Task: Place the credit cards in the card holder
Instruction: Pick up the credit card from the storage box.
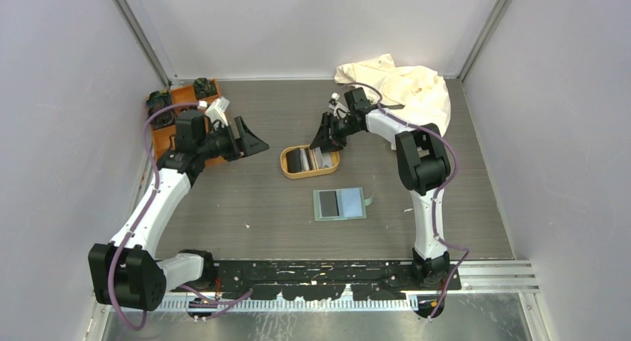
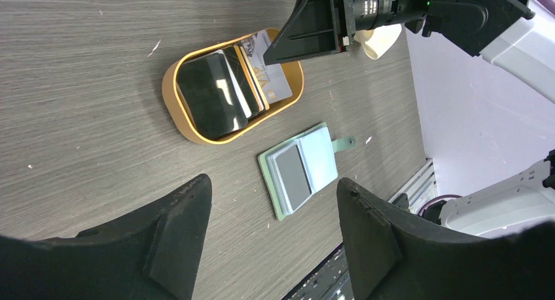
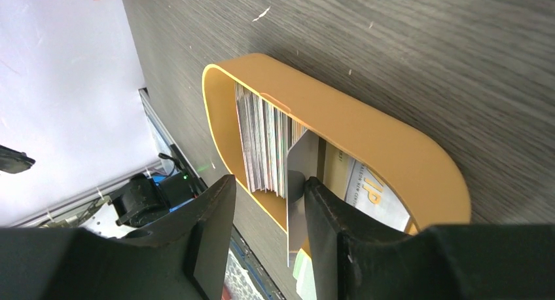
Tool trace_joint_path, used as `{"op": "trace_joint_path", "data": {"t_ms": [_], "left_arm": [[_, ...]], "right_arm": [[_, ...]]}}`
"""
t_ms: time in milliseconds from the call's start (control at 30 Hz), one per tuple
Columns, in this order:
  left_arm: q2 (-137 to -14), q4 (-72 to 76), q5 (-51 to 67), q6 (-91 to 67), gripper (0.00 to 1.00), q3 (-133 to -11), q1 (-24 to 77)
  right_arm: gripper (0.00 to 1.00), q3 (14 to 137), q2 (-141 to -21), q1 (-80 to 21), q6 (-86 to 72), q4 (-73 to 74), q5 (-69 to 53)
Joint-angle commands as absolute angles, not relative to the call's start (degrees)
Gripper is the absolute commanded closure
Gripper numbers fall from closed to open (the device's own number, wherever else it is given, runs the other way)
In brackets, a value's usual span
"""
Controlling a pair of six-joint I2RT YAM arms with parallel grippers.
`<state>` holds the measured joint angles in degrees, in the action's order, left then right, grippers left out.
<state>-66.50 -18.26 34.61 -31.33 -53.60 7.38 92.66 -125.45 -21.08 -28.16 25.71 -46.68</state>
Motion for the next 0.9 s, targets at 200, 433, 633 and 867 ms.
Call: {"op": "trace_joint_path", "data": {"t_ms": [200,433,633,867], "left_arm": [[-66.3,-15.8,36.0,-31.6,0.3,-53.7,7.0],[-66.1,-15.7,36.0,-31.6,0.3,-53.7,7.1],[-66.2,-15.6,36.3,-31.6,0.3,-53.6,7.0],[-66.2,-13.5,38.5,-32.4,0.3,-53.0,7.1]], "right_arm": [[0.64,94.0,-122.8,-19.9,-23.4,30.3,-42.1],[0.87,95.0,-122.5,-19.9,-20.3,33.4,-37.0],[0.99,94.1,-119.7,-18.7,-19.5,33.0,-36.1],[0.99,92.8,-114.6,-16.7,-17.7,33.4,-37.2]]}}
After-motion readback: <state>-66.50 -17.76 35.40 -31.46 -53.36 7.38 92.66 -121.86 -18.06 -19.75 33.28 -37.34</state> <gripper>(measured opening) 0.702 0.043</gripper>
